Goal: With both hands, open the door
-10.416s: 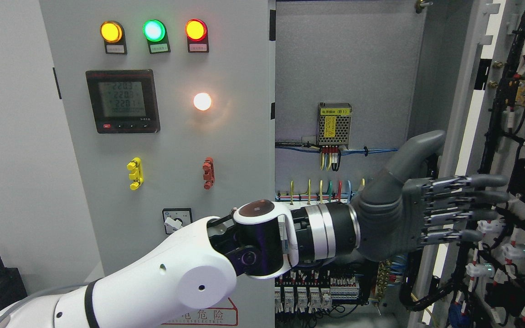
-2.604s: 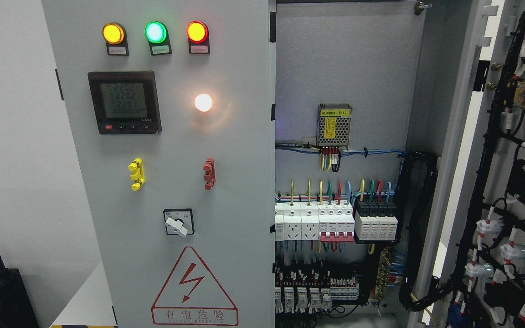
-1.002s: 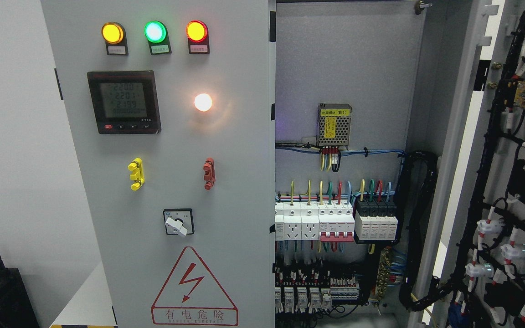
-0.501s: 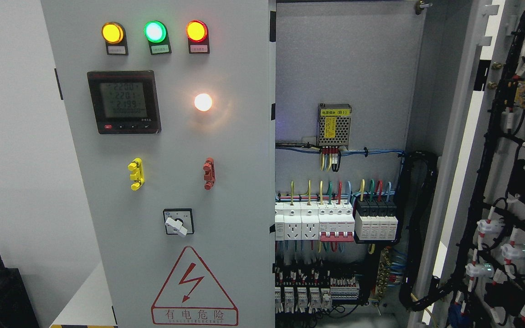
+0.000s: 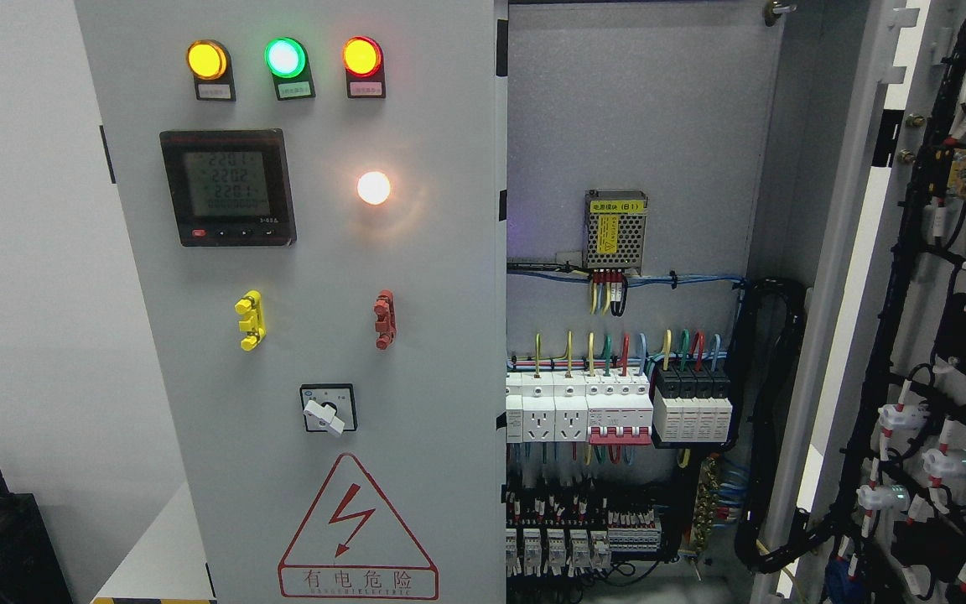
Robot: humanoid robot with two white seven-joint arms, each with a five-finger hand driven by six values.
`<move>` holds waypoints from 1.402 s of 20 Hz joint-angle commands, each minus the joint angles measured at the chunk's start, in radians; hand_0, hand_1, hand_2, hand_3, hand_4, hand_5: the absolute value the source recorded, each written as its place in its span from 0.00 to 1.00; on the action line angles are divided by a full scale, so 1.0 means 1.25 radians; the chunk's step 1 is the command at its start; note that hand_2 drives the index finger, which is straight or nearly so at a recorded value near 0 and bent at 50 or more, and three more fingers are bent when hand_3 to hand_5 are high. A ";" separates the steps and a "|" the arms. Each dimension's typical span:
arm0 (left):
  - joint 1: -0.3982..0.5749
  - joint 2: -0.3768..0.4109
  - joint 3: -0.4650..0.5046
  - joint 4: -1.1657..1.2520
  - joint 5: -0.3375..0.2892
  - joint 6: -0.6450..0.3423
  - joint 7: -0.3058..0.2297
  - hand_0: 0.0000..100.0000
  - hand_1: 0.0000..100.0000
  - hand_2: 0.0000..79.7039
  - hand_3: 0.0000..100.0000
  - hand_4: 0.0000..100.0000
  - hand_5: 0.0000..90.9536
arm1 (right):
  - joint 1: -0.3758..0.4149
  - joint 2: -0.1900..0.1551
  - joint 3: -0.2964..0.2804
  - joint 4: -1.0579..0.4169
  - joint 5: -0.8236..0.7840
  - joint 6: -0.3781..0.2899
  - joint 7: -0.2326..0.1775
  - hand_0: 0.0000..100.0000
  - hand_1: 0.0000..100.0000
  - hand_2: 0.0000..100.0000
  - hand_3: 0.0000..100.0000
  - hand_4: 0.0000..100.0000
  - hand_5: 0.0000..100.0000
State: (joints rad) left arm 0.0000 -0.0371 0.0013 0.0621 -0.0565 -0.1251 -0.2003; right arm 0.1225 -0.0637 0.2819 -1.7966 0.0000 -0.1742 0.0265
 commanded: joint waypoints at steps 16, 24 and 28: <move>-0.007 -0.001 0.005 -0.001 0.000 -0.001 -0.001 0.00 0.00 0.00 0.00 0.04 0.00 | -0.221 0.039 0.026 0.132 -0.043 0.077 0.003 0.00 0.00 0.00 0.00 0.00 0.00; -0.007 -0.001 0.005 -0.001 0.000 -0.001 -0.001 0.00 0.00 0.00 0.00 0.04 0.00 | -0.291 0.050 0.022 0.196 -0.044 0.101 0.005 0.00 0.00 0.00 0.00 0.00 0.00; -0.007 -0.001 0.005 -0.001 0.000 -0.001 -0.001 0.00 0.00 0.00 0.00 0.04 0.00 | -0.326 0.050 0.022 0.233 -0.075 0.104 0.005 0.00 0.00 0.00 0.00 0.00 0.00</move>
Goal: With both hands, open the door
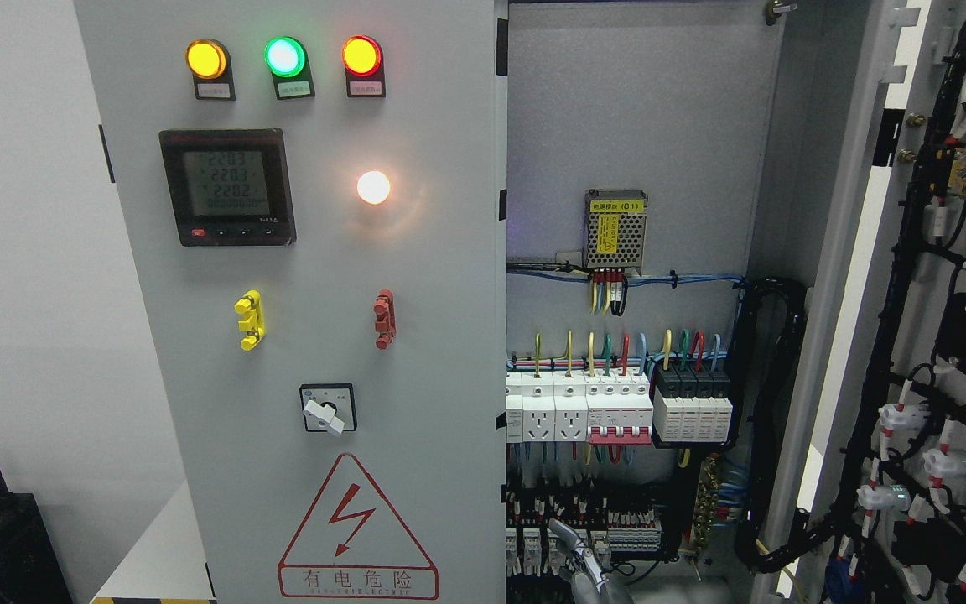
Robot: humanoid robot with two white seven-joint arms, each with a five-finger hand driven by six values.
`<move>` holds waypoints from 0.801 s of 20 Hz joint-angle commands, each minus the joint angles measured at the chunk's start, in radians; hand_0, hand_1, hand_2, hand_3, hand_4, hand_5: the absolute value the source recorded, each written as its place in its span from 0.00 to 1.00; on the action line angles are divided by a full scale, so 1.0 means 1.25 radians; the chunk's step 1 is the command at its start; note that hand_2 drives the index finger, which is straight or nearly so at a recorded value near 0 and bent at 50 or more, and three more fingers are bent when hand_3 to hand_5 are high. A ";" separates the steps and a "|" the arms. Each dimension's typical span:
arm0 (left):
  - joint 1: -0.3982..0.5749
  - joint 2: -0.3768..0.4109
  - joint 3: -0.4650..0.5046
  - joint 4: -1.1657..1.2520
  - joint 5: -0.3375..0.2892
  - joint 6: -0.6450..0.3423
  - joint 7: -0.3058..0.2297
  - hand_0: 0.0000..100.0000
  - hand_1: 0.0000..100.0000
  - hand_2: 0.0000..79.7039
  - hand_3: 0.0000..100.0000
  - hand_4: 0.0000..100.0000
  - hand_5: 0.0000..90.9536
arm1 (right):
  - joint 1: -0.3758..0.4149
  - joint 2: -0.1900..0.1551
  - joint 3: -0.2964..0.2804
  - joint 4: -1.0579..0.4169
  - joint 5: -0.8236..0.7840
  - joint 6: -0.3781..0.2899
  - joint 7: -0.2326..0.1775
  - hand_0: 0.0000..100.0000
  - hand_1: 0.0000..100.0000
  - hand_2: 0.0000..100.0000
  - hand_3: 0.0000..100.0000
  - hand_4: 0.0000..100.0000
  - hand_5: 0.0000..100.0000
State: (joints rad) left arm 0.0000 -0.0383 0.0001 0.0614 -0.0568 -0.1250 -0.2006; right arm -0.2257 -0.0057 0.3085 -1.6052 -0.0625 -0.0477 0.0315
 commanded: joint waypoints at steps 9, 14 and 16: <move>-0.007 0.000 0.006 0.000 0.000 -0.001 0.000 0.00 0.00 0.00 0.00 0.04 0.00 | -0.098 0.002 0.005 0.125 -0.058 0.007 0.002 0.00 0.00 0.00 0.00 0.00 0.00; -0.007 0.000 0.006 0.000 0.000 -0.001 0.000 0.00 0.00 0.00 0.00 0.04 0.00 | -0.124 0.002 0.006 0.137 -0.097 0.032 0.002 0.00 0.00 0.00 0.00 0.00 0.00; -0.007 0.000 0.006 0.000 0.000 -0.001 0.000 0.00 0.00 0.00 0.00 0.04 0.00 | -0.129 0.002 0.010 0.137 -0.097 0.033 0.002 0.00 0.00 0.00 0.00 0.00 0.00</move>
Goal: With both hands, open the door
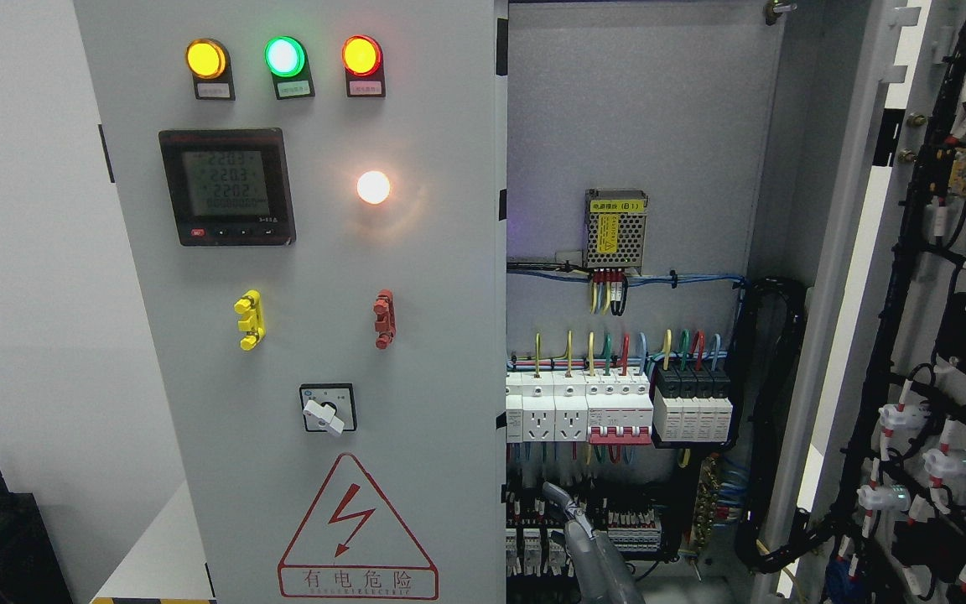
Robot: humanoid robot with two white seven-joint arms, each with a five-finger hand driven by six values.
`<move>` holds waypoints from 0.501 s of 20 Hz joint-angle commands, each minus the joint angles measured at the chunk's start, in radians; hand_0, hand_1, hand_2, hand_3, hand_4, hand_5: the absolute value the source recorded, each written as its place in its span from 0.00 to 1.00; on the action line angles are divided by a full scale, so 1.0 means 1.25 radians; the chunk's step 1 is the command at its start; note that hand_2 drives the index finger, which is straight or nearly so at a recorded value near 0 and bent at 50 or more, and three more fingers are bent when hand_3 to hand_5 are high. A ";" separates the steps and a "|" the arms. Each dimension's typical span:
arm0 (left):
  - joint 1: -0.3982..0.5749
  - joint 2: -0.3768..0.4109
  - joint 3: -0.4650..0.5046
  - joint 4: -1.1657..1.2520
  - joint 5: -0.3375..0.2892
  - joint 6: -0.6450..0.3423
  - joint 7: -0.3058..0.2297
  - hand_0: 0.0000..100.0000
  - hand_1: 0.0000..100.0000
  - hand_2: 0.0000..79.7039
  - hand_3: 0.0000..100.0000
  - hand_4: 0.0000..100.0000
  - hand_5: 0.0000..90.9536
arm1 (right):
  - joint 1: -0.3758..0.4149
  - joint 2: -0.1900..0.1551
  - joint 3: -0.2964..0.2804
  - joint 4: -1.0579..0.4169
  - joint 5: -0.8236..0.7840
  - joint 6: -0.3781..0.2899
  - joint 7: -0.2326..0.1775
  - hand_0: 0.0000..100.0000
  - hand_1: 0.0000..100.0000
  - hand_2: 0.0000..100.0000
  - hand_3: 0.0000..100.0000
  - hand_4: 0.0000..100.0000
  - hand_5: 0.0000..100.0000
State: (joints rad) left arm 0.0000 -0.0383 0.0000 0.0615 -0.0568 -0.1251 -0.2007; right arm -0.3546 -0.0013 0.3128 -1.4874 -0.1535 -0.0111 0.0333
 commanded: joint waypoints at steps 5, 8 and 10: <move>-0.007 -0.001 0.006 0.000 0.000 -0.001 0.000 0.00 0.00 0.00 0.00 0.04 0.00 | -0.042 -0.001 0.018 0.042 -0.027 0.008 0.002 0.00 0.00 0.00 0.00 0.00 0.00; -0.007 0.000 0.006 0.000 0.000 -0.001 0.000 0.00 0.00 0.00 0.00 0.04 0.00 | -0.051 -0.001 0.031 0.044 -0.042 0.009 0.002 0.00 0.00 0.00 0.00 0.00 0.00; -0.007 0.000 0.006 0.000 0.000 -0.001 0.000 0.00 0.00 0.00 0.00 0.04 0.00 | -0.056 -0.003 0.032 0.051 -0.042 0.010 0.002 0.00 0.00 0.00 0.00 0.00 0.00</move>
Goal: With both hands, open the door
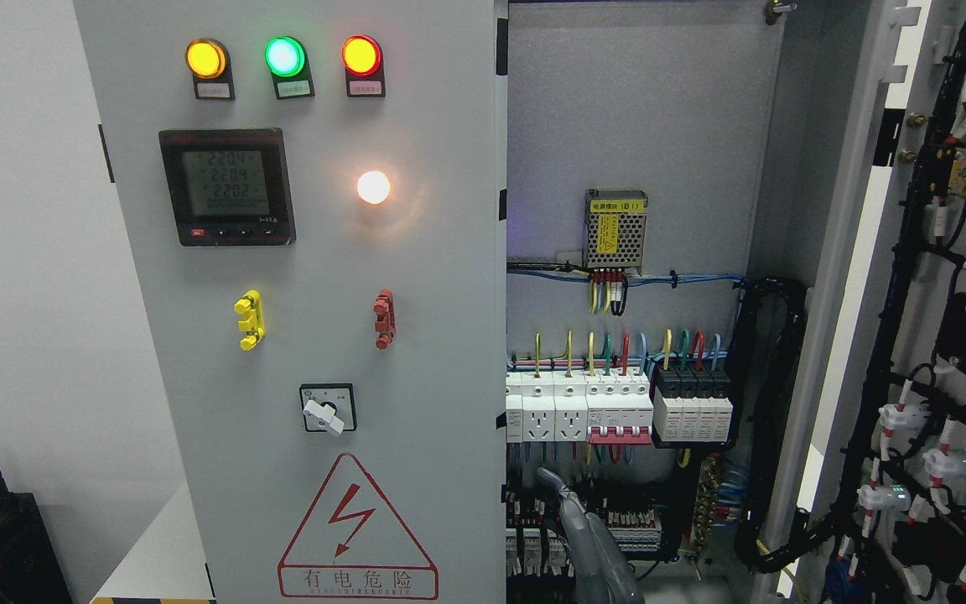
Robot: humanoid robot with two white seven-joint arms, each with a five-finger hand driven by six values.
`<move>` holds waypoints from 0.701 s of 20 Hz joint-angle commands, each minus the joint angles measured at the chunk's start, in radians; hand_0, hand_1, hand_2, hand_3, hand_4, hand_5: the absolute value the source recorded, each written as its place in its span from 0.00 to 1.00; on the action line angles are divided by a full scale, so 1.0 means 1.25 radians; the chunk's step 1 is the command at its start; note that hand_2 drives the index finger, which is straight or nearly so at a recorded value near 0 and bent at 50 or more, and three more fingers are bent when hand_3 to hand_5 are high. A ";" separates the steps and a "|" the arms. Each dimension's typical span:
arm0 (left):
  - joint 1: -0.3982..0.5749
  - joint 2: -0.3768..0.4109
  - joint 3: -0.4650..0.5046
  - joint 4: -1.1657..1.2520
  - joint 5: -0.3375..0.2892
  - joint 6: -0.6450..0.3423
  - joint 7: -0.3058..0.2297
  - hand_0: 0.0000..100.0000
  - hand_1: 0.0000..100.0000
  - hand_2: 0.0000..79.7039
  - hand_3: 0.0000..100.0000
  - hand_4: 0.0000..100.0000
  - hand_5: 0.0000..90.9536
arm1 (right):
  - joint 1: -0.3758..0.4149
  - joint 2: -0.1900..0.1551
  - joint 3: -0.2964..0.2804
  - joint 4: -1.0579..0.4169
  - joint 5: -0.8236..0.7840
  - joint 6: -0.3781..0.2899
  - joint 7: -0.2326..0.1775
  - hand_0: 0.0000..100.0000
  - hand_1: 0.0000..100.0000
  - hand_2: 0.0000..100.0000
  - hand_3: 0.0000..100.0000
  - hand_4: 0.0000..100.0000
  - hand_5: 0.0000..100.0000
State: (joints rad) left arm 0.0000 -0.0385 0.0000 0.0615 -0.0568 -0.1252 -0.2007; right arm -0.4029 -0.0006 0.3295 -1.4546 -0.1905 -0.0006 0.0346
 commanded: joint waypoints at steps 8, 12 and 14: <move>-0.007 0.000 0.006 0.000 0.000 -0.001 0.000 0.00 0.00 0.00 0.00 0.04 0.00 | -0.034 -0.006 0.020 0.036 -0.013 0.005 0.016 0.00 0.00 0.00 0.00 0.00 0.00; -0.007 0.000 0.006 0.000 0.000 -0.001 0.000 0.00 0.00 0.00 0.00 0.04 0.00 | -0.040 -0.006 0.020 0.038 -0.012 0.021 0.016 0.00 0.00 0.00 0.00 0.00 0.00; -0.007 0.000 0.006 0.000 0.000 -0.001 0.000 0.00 0.00 0.00 0.00 0.04 0.00 | -0.047 -0.006 0.019 0.042 -0.012 0.021 0.016 0.00 0.00 0.00 0.00 0.00 0.00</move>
State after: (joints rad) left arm 0.0000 -0.0385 0.0000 0.0614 -0.0568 -0.1251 -0.2007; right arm -0.4445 -0.0002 0.3470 -1.4221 -0.2045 0.0238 0.0546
